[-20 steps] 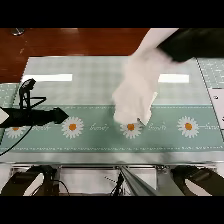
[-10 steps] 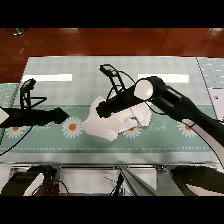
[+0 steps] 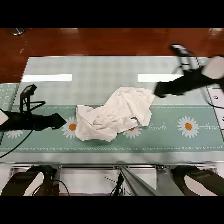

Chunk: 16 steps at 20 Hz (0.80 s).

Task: Fold the shirts.

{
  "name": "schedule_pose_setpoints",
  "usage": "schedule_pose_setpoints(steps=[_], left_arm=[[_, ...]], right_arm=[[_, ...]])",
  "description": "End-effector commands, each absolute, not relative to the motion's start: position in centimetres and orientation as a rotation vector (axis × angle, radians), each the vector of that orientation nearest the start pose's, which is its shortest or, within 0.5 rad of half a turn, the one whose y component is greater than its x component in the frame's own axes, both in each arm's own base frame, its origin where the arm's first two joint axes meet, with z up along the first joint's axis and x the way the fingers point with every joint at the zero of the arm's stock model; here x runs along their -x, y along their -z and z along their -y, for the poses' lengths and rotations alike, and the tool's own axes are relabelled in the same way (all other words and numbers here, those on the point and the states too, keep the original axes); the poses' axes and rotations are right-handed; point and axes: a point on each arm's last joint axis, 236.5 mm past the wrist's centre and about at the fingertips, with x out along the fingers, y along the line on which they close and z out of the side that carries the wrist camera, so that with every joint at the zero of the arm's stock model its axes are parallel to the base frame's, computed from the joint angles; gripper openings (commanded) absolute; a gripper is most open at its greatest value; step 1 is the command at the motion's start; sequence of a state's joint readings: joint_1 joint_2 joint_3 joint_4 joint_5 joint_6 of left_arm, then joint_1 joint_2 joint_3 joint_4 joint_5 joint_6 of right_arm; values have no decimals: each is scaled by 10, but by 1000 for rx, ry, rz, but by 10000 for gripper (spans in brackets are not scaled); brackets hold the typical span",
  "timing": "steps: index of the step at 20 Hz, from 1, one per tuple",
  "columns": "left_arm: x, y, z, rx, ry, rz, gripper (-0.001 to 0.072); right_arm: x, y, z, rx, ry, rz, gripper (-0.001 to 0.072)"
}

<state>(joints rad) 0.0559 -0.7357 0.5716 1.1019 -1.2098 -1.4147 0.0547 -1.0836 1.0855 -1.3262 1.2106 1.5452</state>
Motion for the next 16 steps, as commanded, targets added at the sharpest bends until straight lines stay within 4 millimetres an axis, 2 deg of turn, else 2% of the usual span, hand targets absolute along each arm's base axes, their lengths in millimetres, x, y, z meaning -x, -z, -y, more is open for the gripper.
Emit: schedule_pose_setpoints(steps=[1,4,6,10,13,16], left_arm=[[-213,35,117,504,389,-1304,701],[-231,51,113,540,338,-1243,701],[-232,57,126,585,397,-1273,701],[-233,76,152,672,504,-1337,700],[-228,93,156,711,500,-1406,700],[-229,96,168,749,521,-1419,701]], right_arm=[[-306,-16,-3,-534,-5,-1130,620],[-273,21,-29,-678,-86,-1157,620],[-259,37,-39,-689,-98,-1206,620],[-262,39,-52,-662,-133,-1201,620],[-265,37,-54,-665,-134,-1189,620],[-264,37,-54,-665,-135,-1190,620]])
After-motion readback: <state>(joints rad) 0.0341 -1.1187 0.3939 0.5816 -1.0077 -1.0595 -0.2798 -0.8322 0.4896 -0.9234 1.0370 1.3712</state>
